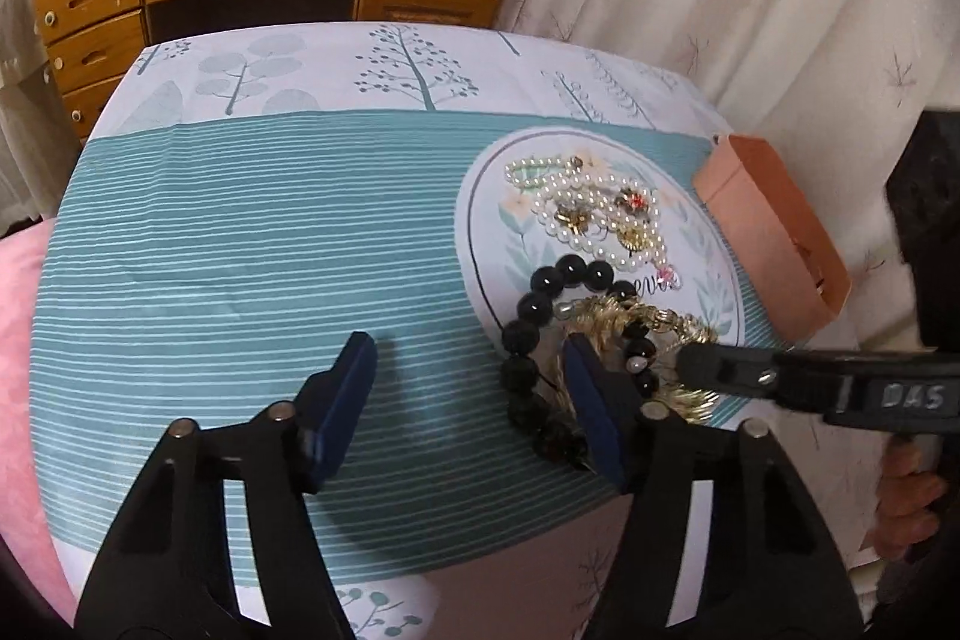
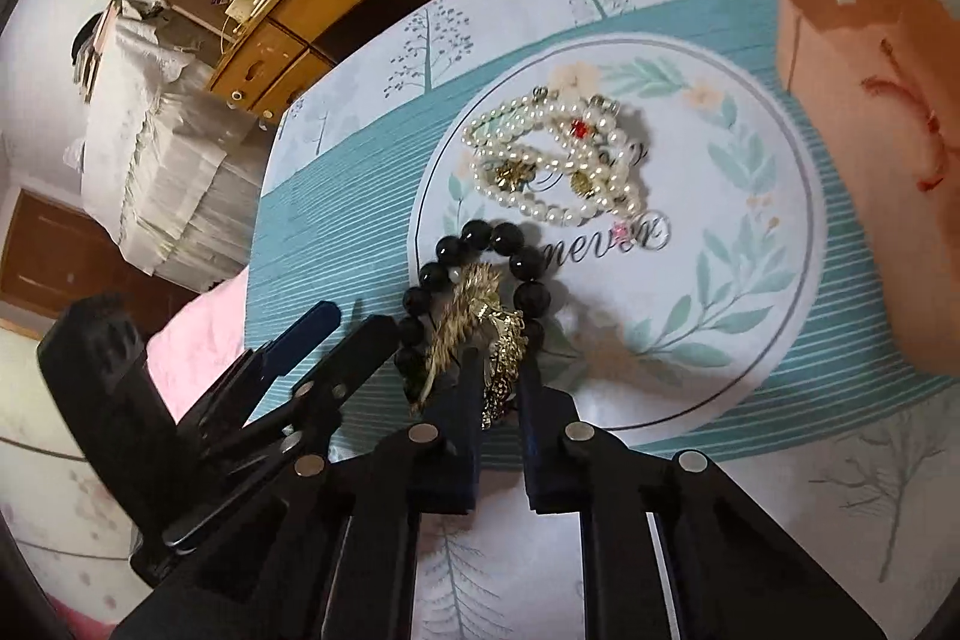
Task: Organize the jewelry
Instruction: 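Grasp the black bead bracelet with the left tool while the right tool grasps the gold clip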
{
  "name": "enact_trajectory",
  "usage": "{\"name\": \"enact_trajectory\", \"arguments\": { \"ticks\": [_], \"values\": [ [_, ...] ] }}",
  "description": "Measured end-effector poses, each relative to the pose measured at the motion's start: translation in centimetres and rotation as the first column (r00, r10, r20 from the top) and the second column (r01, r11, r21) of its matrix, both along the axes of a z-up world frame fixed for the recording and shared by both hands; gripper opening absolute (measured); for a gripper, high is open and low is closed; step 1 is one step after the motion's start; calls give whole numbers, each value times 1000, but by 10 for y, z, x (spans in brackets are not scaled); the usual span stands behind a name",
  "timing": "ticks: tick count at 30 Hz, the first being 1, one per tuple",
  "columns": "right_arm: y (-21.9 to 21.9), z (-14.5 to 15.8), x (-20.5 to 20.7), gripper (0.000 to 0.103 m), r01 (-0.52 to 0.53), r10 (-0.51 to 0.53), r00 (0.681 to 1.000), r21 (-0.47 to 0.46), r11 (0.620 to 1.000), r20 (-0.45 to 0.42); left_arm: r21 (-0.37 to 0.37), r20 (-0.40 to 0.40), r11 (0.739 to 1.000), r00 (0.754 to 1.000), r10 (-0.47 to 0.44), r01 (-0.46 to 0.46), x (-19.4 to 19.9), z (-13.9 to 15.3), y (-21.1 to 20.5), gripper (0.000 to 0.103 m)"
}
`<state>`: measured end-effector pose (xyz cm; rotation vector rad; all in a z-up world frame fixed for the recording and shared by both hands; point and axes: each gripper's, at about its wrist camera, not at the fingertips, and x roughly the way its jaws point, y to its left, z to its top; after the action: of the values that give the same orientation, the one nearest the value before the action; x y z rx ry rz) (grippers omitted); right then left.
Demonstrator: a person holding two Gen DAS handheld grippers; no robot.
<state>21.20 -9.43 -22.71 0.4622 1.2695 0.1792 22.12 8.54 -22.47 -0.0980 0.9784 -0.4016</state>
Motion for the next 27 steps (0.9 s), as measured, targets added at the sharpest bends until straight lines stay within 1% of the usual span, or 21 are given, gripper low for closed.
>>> {"name": "enact_trajectory", "arguments": {
  "ticks": [2,5,7,8,9,10,11,13,14,15,19,22,27],
  "values": [
    [-2,5,1,7,3,-3,1000,-10,1000,11,43,7,999,1000,-10,10,-1,-2,-9,52],
    [-10,15,2,5,27,-28,999,35,999,36,114,15,993,999,-37,35,-5,-5,-24,47],
    [-16,23,0,5,13,-13,998,11,1000,54,153,27,987,998,-49,44,-7,-6,-31,46],
    [-18,25,0,5,5,-5,998,-2,1000,59,183,34,982,998,-49,42,-7,-7,-36,43],
    [-19,28,-1,5,5,-5,998,-1,1000,60,197,36,979,998,-51,42,-7,-7,-38,40],
    [-20,29,-3,5,6,-6,998,4,1000,60,206,38,978,998,-53,45,-7,-7,-40,35],
    [-22,32,-4,5,11,-11,998,8,1000,59,209,37,976,997,-63,54,-8,-7,-43,28],
    [-33,37,-12,5,24,-24,998,1,1000,64,227,39,972,996,-78,67,-9,-6,-47,20],
    [-41,40,-18,5,31,-31,997,0,1000,68,236,43,969,996,-84,71,-11,-6,-50,13],
    [-45,41,-22,5,38,-38,997,2,999,70,242,46,968,995,-86,72,-13,-6,-51,13],
    [-61,50,-29,5,57,-55,995,-10,998,89,231,65,972,996,-57,41,-18,-5,-49,12],
    [-71,59,-34,5,66,-65,992,-5,998,107,213,114,977,993,-34,9,-23,5,-46,12],
    [-84,75,-41,5,59,-60,988,10,998,142,123,193,992,981,16,-40,-33,36,-44,12]
  ]
}}
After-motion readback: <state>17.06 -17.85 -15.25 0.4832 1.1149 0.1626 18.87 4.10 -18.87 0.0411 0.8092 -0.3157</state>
